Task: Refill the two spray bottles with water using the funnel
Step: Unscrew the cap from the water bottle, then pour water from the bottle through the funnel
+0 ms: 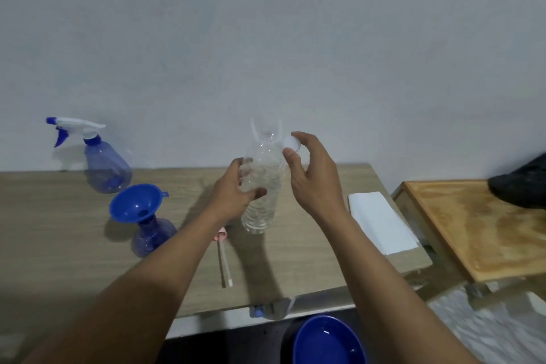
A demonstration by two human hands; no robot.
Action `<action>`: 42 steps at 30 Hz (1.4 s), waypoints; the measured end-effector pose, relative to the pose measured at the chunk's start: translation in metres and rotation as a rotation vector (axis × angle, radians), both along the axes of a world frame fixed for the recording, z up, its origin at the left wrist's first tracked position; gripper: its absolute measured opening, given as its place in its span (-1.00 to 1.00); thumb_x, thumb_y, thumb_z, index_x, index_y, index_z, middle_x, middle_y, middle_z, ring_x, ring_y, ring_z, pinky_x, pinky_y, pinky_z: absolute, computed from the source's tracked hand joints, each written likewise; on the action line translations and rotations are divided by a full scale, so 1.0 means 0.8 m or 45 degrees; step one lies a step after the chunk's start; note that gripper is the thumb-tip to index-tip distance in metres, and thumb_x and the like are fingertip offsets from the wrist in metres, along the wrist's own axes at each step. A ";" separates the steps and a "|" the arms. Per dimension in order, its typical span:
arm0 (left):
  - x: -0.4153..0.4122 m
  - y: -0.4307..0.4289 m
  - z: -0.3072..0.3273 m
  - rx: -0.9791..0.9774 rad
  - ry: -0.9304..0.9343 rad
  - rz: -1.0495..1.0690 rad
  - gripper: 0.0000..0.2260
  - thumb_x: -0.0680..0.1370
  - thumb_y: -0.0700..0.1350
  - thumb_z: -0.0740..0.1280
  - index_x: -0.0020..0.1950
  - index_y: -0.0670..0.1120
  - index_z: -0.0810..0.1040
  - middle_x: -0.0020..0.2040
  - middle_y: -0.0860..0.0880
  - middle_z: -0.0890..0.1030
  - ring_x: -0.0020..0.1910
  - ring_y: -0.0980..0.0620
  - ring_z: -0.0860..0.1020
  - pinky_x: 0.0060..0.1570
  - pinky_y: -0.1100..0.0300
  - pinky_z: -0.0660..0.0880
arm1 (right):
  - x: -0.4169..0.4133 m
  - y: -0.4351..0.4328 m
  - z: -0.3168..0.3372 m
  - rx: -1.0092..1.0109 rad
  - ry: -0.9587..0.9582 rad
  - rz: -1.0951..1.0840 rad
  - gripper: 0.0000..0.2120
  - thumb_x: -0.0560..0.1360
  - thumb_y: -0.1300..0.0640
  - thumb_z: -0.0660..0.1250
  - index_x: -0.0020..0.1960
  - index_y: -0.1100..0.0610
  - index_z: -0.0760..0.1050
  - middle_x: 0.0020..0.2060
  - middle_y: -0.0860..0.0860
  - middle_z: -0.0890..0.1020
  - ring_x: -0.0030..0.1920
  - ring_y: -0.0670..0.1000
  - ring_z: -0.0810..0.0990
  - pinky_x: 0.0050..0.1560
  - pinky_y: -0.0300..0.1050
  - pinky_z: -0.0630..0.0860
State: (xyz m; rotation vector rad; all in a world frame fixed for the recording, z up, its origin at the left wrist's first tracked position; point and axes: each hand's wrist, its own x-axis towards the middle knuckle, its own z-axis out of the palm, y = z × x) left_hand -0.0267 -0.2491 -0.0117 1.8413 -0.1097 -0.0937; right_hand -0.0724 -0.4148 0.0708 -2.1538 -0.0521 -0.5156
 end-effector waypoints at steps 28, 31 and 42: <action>0.006 0.001 -0.022 -0.128 0.018 0.008 -0.34 0.42 -0.29 0.54 0.46 -0.01 0.41 0.31 -0.10 0.56 0.29 0.03 0.56 0.37 0.04 0.46 | -0.079 -0.006 -0.261 -0.617 0.581 0.129 -0.60 0.65 -0.04 0.13 0.45 0.06 0.36 0.44 0.06 0.38 0.48 0.13 0.27 0.54 0.24 0.06; -0.001 -0.001 -0.017 -0.139 0.026 0.035 -0.35 0.43 -0.29 0.53 0.47 -0.03 0.39 0.30 -0.06 0.55 0.30 0.05 0.54 0.33 0.15 0.46 | -0.078 -0.008 -0.252 -0.558 0.592 0.150 -0.60 0.64 -0.04 0.17 0.43 0.07 0.36 0.39 0.04 0.43 0.44 0.10 0.31 0.47 0.17 0.17; -0.097 0.026 0.027 0.225 -0.365 0.510 -0.67 0.51 -0.16 0.43 0.26 0.02 0.57 0.04 0.09 0.64 -0.10 0.22 0.60 -0.01 0.30 0.55 | -0.053 0.015 -0.150 -0.139 0.229 0.045 -0.30 0.60 -0.09 0.33 0.60 0.04 0.07 0.54 0.04 0.27 0.50 0.02 0.28 0.35 -0.12 0.34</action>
